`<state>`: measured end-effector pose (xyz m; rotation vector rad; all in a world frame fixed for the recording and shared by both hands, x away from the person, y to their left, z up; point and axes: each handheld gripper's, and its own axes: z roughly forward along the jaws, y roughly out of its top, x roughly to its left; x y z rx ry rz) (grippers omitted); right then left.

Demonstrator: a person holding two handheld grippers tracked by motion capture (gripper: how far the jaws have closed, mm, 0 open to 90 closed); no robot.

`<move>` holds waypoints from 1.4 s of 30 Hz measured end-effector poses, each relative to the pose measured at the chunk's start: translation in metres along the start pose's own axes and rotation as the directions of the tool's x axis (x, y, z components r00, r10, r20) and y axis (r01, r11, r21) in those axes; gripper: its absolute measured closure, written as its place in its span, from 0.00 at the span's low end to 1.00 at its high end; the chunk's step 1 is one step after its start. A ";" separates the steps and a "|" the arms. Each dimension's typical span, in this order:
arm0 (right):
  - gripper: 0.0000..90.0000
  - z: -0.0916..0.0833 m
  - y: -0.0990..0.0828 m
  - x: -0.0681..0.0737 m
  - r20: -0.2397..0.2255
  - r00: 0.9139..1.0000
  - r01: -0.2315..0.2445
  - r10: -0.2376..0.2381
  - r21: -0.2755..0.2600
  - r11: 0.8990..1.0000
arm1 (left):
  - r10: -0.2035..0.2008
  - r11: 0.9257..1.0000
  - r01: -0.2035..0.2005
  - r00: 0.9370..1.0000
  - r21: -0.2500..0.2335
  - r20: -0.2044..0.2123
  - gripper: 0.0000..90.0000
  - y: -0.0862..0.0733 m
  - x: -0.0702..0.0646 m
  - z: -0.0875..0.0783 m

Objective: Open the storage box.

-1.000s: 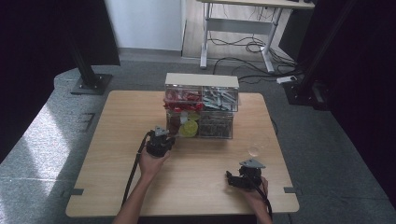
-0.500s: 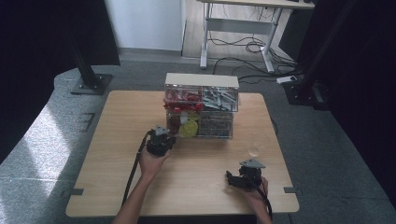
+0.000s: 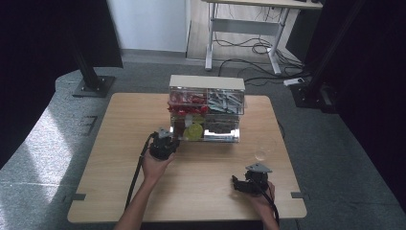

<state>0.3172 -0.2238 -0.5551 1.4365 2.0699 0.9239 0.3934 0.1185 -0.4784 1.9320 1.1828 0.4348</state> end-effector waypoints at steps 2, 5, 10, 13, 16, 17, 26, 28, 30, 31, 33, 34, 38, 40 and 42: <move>0.15 0.000 0.000 0.000 0.000 1.000 -0.001 0.001 0.000 1.000 | 0.005 1.000 -0.005 1.000 -0.001 0.001 1.00 0.002 0.000 -0.002; 0.15 0.000 0.000 0.000 0.000 1.000 -0.001 0.001 0.000 1.000 | 0.006 1.000 -0.006 1.000 -0.004 0.000 1.00 0.004 -0.001 -0.004; 0.15 0.000 0.000 0.000 0.001 1.000 -0.002 0.002 0.000 1.000 | 0.009 1.000 -0.009 1.000 -0.008 0.000 1.00 0.008 -0.001 -0.006; 0.15 0.000 0.000 0.000 0.001 1.000 -0.002 0.002 0.000 1.000 | 0.011 1.000 -0.011 1.000 -0.008 -0.001 1.00 0.009 -0.001 -0.007; 0.15 0.000 0.000 0.000 0.002 1.000 -0.002 0.002 0.000 1.000 | 0.014 1.000 -0.014 1.000 -0.016 0.001 1.00 0.012 -0.001 -0.010; 0.15 0.000 0.000 0.000 0.002 1.000 -0.004 0.004 0.000 1.000 | 0.014 1.000 -0.014 1.000 -0.020 0.001 1.00 0.013 -0.001 -0.011; 0.15 0.000 0.000 0.000 0.002 1.000 -0.001 0.001 -0.001 1.000 | 0.017 0.999 -0.017 1.000 -0.040 0.000 1.00 0.024 -0.001 -0.017; 0.15 0.000 0.000 0.000 0.002 1.000 -0.002 0.002 -0.001 1.000 | 0.022 0.999 -0.022 1.000 -0.041 -0.004 1.00 0.026 -0.001 -0.018; 0.15 0.000 0.000 0.000 0.001 1.000 -0.001 0.001 -0.001 1.000 | 0.023 0.999 -0.024 1.000 -0.043 -0.006 1.00 0.029 0.000 -0.019; 0.15 0.000 0.000 0.000 0.001 1.000 0.000 0.000 -0.001 1.000 | 0.026 0.999 -0.027 1.000 -0.043 -0.008 1.00 0.030 0.000 -0.020; 0.15 0.000 0.000 0.000 0.002 1.000 -0.001 0.001 -0.001 1.000 | 0.028 0.999 -0.028 1.000 -0.047 -0.009 1.00 0.032 -0.001 -0.020; 0.15 0.000 0.000 0.000 0.002 1.000 0.000 0.000 -0.001 1.000 | 0.033 0.998 -0.033 0.999 -0.044 -0.012 1.00 0.034 -0.001 -0.020; 0.15 0.000 0.000 0.000 0.002 1.000 -0.002 0.002 0.000 1.000 | 0.034 0.998 -0.035 0.999 -0.050 -0.015 1.00 0.038 -0.001 -0.022; 0.15 0.000 0.000 0.000 0.002 1.000 -0.003 0.003 0.000 1.000 | 0.036 0.998 -0.037 0.999 -0.054 -0.019 1.00 0.040 -0.001 -0.022; 0.15 0.000 0.000 0.000 0.003 1.000 -0.002 0.002 -0.001 1.000 | 0.055 0.997 -0.056 0.998 -0.054 -0.034 1.00 0.043 -0.002 -0.023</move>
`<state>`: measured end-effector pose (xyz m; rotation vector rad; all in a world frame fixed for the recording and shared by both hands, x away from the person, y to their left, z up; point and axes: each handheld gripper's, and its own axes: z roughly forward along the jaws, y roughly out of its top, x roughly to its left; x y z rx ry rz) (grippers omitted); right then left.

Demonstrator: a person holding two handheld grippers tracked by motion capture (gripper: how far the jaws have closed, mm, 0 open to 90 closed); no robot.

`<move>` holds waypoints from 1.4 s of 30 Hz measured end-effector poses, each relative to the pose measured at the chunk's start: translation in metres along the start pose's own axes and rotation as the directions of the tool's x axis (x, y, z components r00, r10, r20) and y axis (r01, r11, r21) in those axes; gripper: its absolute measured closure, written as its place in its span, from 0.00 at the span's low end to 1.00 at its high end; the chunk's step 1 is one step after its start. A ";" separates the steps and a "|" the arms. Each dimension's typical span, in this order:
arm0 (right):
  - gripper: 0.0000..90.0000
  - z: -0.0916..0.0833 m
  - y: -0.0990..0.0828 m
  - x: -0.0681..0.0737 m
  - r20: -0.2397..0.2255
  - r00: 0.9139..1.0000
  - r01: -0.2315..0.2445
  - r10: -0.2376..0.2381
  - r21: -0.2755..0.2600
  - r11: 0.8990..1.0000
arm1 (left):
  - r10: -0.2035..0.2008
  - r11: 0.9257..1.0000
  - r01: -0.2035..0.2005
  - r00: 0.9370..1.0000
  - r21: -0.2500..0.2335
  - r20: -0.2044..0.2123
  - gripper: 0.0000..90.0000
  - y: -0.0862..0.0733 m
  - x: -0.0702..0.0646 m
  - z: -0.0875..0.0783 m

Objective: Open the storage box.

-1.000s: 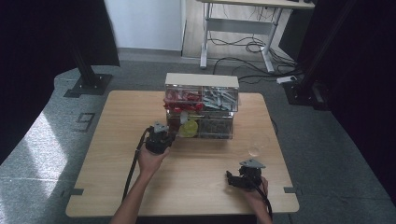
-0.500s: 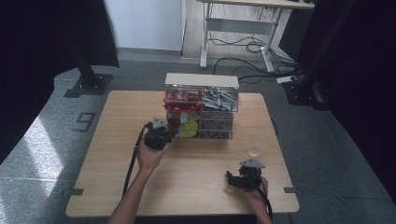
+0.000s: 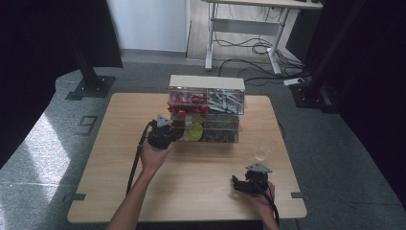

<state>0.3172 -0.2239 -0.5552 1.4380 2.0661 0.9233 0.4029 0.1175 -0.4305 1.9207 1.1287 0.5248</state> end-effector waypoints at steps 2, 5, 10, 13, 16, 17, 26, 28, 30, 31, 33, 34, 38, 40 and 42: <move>0.15 0.000 0.000 0.000 0.000 1.000 -0.001 0.001 0.000 1.000 | 0.000 1.000 0.000 1.000 0.000 -0.002 1.00 0.004 0.002 -0.001; 0.15 0.000 0.000 0.000 0.001 1.000 0.000 0.000 0.000 1.000 | -0.009 1.000 0.009 1.000 -0.004 0.003 1.00 0.007 0.004 -0.001; 0.15 0.000 0.000 0.000 0.001 1.000 -0.001 0.001 0.000 1.000 | -0.019 1.000 0.019 1.000 -0.007 0.007 1.00 0.012 0.006 0.000; 0.15 0.000 0.000 0.000 0.001 1.000 -0.001 0.001 0.001 1.000 | -0.032 0.999 0.032 0.999 -0.011 0.013 1.00 0.016 0.008 -0.001; 0.15 0.000 0.000 0.000 0.002 1.000 -0.002 0.002 0.000 1.000 | -0.030 0.999 0.030 1.000 -0.018 0.008 1.00 0.021 0.009 -0.002; 0.15 0.000 0.000 0.000 0.002 1.000 -0.002 0.002 0.000 1.000 | -0.031 0.999 0.032 0.999 -0.023 0.008 1.00 0.023 0.009 -0.003; 0.15 0.001 0.000 0.000 0.002 1.000 -0.002 0.002 -0.001 1.000 | -0.037 0.999 0.038 0.999 -0.020 0.011 1.00 0.029 0.009 -0.004; 0.15 0.000 0.000 0.000 0.002 1.000 -0.003 0.003 0.000 1.000 | -0.037 0.999 0.037 0.999 -0.018 0.010 1.00 0.031 0.009 -0.004; 0.15 0.000 0.000 0.000 0.002 1.000 -0.003 0.003 0.000 1.000 | -0.042 0.999 0.042 0.999 -0.016 0.014 1.00 0.032 0.010 -0.004; 0.15 0.001 0.000 0.000 0.003 1.000 -0.001 0.001 -0.001 1.000 | -0.042 0.999 0.042 0.999 -0.016 0.015 1.00 0.032 0.010 -0.004; 0.15 0.000 0.000 0.000 0.002 1.000 -0.003 0.003 -0.001 1.000 | -0.042 0.999 0.042 0.999 -0.017 0.015 1.00 0.032 0.010 -0.004; 0.15 0.000 0.000 0.000 0.003 1.000 -0.003 0.003 -0.001 1.000 | -0.042 0.999 0.042 0.999 -0.017 0.015 1.00 0.032 0.010 -0.004; 0.15 0.000 0.000 0.000 0.003 1.000 -0.002 0.002 0.000 1.000 | -0.040 0.999 0.041 0.999 -0.016 0.015 1.00 0.032 0.010 -0.003; 0.15 0.001 0.000 0.000 0.003 1.000 -0.002 0.002 -0.001 1.000 | -0.040 0.999 0.040 0.999 -0.016 0.017 1.00 0.032 0.009 -0.003; 0.15 0.001 0.000 0.000 0.006 1.000 -0.002 0.002 -0.001 1.000 | -0.038 0.999 0.038 0.999 -0.015 0.015 1.00 0.032 0.009 -0.003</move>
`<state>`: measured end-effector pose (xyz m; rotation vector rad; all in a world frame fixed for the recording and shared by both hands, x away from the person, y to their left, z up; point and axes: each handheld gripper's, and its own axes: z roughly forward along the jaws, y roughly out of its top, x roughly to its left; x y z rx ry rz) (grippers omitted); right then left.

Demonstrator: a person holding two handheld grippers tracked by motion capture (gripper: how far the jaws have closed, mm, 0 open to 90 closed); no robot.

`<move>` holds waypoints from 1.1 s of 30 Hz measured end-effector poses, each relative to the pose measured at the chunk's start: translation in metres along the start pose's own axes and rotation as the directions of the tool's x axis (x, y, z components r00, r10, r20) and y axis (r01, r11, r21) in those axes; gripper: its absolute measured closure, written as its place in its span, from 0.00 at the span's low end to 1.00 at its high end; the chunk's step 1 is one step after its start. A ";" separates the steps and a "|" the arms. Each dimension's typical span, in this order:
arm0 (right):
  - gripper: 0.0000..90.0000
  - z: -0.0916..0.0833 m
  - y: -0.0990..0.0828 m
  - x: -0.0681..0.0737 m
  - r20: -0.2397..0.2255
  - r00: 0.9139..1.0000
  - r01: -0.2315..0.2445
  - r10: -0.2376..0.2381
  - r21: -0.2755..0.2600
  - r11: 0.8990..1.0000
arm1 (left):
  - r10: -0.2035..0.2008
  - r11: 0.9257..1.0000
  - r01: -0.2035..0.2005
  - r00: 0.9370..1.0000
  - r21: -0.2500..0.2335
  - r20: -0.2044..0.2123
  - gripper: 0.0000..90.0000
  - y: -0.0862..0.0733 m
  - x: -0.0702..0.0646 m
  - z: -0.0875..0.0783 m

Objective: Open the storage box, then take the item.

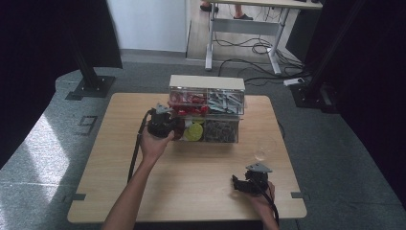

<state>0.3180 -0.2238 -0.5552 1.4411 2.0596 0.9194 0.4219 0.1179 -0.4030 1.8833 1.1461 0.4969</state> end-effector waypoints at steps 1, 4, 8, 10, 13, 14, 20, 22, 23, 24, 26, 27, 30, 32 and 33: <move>0.15 0.000 0.000 0.000 0.000 1.000 0.000 0.000 0.000 1.000 | -0.002 1.000 0.002 1.000 0.000 0.002 1.00 0.000 0.000 0.000; 0.18 -0.001 0.000 0.000 -0.002 1.000 0.000 0.000 -0.004 1.000 | 0.000 1.000 0.000 1.000 0.000 0.007 1.00 0.000 -0.001 0.001; 0.25 -0.002 -0.001 0.003 0.019 1.000 -0.003 0.003 -0.019 1.000 | 0.004 1.000 -0.004 1.000 0.002 0.011 1.00 0.001 -0.003 0.002; 0.26 -0.004 0.001 0.005 0.014 1.000 -0.006 0.006 -0.029 1.000 | 0.008 1.000 -0.008 1.000 0.002 0.013 1.00 0.001 -0.004 0.003; 0.28 -0.009 0.006 0.007 0.000 1.000 -0.010 0.010 -0.062 0.998 | 0.009 1.000 -0.009 1.000 0.001 0.019 1.00 0.002 -0.003 0.004; 0.29 -0.011 0.008 0.008 0.001 1.000 -0.013 0.013 -0.078 0.997 | 0.007 1.000 -0.007 1.000 0.002 0.021 1.00 0.002 -0.003 0.004; 0.34 -0.023 0.029 0.005 -0.033 0.998 -0.049 0.044 -0.161 0.986 | 0.003 1.000 -0.003 1.000 0.001 0.022 1.00 0.001 -0.003 0.006; 0.36 -0.027 0.036 0.006 -0.049 0.998 -0.049 0.041 -0.181 0.982 | 0.000 1.000 0.000 1.000 0.000 0.026 1.00 0.001 -0.003 0.006; 0.37 -0.028 0.040 0.006 -0.057 0.998 -0.049 0.039 -0.189 0.981 | 0.000 1.000 0.000 1.000 0.000 0.026 1.00 0.001 -0.003 0.006; 0.37 -0.028 0.044 0.006 -0.065 0.997 -0.050 0.038 -0.194 0.980 | 0.000 1.000 0.000 1.000 0.000 0.026 1.00 0.001 -0.003 0.006; 0.38 -0.028 0.051 0.007 -0.074 0.997 -0.050 0.036 -0.206 0.977 | 0.000 1.000 0.000 1.000 0.001 0.027 1.00 0.001 -0.003 0.006; 0.38 -0.028 0.055 0.008 -0.085 0.996 -0.055 0.038 -0.207 0.977 | 0.001 1.000 -0.001 1.000 0.001 0.027 1.00 0.001 -0.003 0.006; 0.40 -0.025 0.065 0.009 -0.092 0.995 -0.051 0.032 -0.216 0.975 | 0.002 1.000 -0.002 1.000 0.001 0.031 1.00 0.001 -0.002 0.005; 0.43 -0.023 0.071 0.008 -0.114 0.993 -0.060 0.036 -0.215 0.975 | 0.001 1.000 -0.001 0.999 0.001 0.033 1.00 0.001 -0.002 0.006; 0.44 -0.021 0.073 0.007 -0.126 0.991 -0.067 0.040 -0.213 0.975 | 0.001 1.000 -0.002 0.999 0.001 0.034 1.00 0.001 -0.002 0.006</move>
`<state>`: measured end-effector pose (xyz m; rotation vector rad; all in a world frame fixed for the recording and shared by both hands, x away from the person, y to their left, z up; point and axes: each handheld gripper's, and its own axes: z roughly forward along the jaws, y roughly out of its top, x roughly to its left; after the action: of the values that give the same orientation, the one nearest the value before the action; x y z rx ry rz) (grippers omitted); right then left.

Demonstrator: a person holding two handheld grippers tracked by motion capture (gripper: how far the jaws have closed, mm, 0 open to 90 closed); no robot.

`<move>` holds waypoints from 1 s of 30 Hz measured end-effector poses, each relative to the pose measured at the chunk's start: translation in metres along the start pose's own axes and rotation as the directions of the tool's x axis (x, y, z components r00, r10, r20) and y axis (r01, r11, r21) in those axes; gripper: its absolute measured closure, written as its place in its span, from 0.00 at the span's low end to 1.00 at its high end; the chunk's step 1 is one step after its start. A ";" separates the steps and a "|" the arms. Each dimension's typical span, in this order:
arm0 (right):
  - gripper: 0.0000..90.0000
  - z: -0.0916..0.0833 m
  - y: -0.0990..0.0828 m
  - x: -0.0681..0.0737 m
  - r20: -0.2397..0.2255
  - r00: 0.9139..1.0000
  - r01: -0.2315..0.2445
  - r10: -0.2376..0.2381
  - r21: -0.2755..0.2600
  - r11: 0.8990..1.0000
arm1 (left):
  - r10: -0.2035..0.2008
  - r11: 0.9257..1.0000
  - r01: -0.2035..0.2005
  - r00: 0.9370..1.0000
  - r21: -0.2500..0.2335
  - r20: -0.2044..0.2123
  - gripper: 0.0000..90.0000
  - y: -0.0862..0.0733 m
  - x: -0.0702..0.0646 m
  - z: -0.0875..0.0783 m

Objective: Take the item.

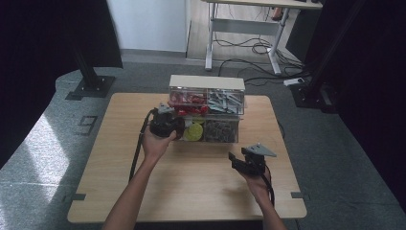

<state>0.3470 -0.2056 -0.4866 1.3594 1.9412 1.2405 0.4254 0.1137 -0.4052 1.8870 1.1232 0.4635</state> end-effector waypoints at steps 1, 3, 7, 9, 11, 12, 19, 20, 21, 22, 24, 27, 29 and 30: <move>0.45 0.002 0.002 -0.001 -0.005 1.000 -0.002 0.002 -0.002 1.000 | 0.001 1.000 -0.001 1.000 0.000 0.000 1.00 0.000 0.000 0.000; 0.46 0.006 0.005 -0.002 -0.011 1.000 -0.008 0.008 -0.001 1.000 | 0.001 1.000 -0.001 1.000 -0.001 0.001 1.00 0.000 0.000 0.000; 0.49 0.010 0.011 -0.003 -0.007 1.000 -0.004 0.004 -0.010 1.000 | 0.000 1.000 0.000 1.000 0.000 0.001 1.00 0.000 0.000 0.000; 0.49 0.011 0.013 -0.003 -0.002 1.000 0.001 -0.001 -0.015 1.000 | 0.001 1.000 -0.001 1.000 0.000 0.000 1.00 0.000 0.000 0.000; 0.50 0.013 0.016 -0.004 -0.001 1.000 0.001 -0.001 -0.020 1.000 | 0.000 1.000 0.000 1.000 -0.001 0.001 1.00 0.000 0.000 0.001; 0.50 0.014 0.017 -0.004 -0.001 1.000 0.003 -0.003 -0.020 1.000 | -0.001 1.000 0.001 1.000 0.000 0.001 1.00 0.000 0.000 0.001; 0.53 0.023 0.021 -0.002 -0.009 1.000 0.020 -0.020 -0.023 1.000 | 0.000 1.000 0.000 1.000 0.002 0.001 1.00 0.000 0.000 0.002; 0.54 0.024 0.022 -0.002 -0.011 1.000 0.022 -0.022 -0.023 0.999 | 0.001 1.000 -0.001 1.000 0.002 0.001 1.00 0.000 0.000 0.002; 0.54 0.026 0.022 -0.001 -0.011 1.000 0.026 -0.026 -0.024 0.999 | 0.000 1.000 0.000 1.000 0.002 0.002 1.00 0.000 0.000 0.002; 0.54 0.027 0.022 -0.001 -0.011 1.000 0.029 -0.029 -0.023 0.999 | -0.001 1.000 0.001 1.000 0.003 0.003 1.00 0.000 0.000 0.002; 0.55 0.030 0.023 -0.001 -0.017 1.000 0.025 -0.026 -0.020 0.999 | -0.002 1.000 0.002 1.000 0.000 0.003 1.00 0.000 0.000 0.002; 0.56 0.033 0.025 0.001 -0.025 0.999 0.025 -0.025 -0.021 0.999 | -0.006 1.000 0.006 1.000 0.001 0.004 1.00 0.000 0.000 0.002; 0.56 0.036 0.027 0.002 -0.028 0.999 0.029 -0.030 -0.018 0.999 | -0.006 1.000 0.006 1.000 0.002 0.004 1.00 0.000 0.000 0.002; 0.56 0.037 0.028 0.002 -0.030 0.999 0.030 -0.030 -0.018 0.999 | -0.006 1.000 0.006 1.000 0.003 0.006 1.00 0.000 0.000 0.002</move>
<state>0.3886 -0.1854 -0.4803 1.3054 1.9594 1.2681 0.4269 0.1133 -0.4065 1.8857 1.1259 0.4526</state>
